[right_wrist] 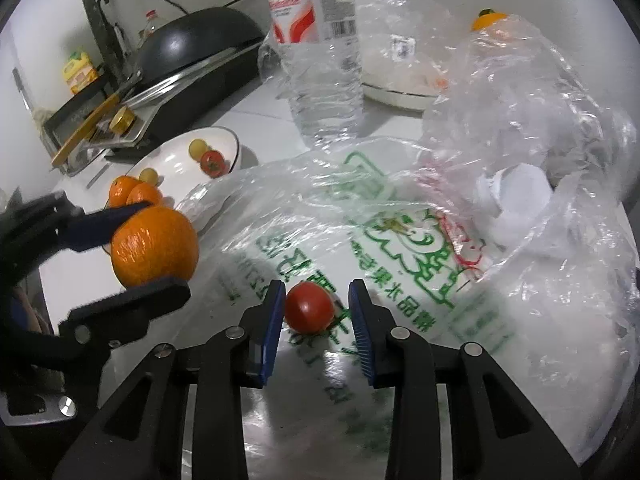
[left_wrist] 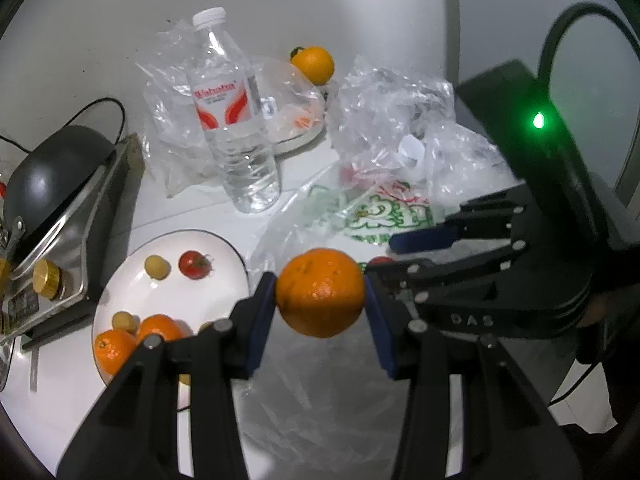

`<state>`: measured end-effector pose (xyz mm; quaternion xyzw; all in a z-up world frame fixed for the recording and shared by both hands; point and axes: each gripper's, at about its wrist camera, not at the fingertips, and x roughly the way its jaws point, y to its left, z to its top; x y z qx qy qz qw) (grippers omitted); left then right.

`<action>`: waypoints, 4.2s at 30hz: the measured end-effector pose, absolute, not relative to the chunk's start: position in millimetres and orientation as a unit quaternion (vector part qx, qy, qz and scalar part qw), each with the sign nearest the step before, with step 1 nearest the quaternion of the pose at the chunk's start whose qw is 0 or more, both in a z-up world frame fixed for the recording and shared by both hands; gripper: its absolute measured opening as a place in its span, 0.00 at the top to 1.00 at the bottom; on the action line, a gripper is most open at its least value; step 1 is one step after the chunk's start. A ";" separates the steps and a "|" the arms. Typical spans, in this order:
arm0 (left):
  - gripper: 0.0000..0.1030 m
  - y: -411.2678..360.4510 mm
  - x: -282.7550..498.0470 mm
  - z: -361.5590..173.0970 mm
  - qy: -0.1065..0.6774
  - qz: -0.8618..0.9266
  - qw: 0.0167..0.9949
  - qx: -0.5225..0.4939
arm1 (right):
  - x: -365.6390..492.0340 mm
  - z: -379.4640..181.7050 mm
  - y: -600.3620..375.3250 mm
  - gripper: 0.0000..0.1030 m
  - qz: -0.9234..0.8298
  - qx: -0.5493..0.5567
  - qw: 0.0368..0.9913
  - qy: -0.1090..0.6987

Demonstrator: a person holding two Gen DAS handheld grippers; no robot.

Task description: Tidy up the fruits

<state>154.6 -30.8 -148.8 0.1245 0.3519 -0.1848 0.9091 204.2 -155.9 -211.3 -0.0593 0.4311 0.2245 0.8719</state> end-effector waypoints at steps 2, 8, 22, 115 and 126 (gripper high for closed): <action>0.56 -27.9 152.5 -147.1 0.350 -0.183 0.910 0.124 | 203.8 -213.7 -153.4 0.66 0.222 -0.062 0.870 0.436; 0.56 -13.3 145.0 -143.4 0.345 -0.173 0.915 0.117 | 199.2 -221.0 -145.3 0.75 0.216 -0.075 0.865 0.447; 0.56 27.2 131.7 -136.3 0.330 -0.153 0.927 0.097 | 199.8 -215.5 -132.4 0.83 0.177 -0.090 0.875 0.440; 0.50 118.9 178.8 -126.5 0.314 -0.099 0.943 0.041 | 210.0 -165.4 -36.6 0.69 0.260 -0.080 0.880 0.389; 0.32 105.9 120.5 -87.8 0.270 -0.100 0.957 0.040 | 158.7 -126.5 -61.4 0.61 0.248 -0.084 0.903 0.340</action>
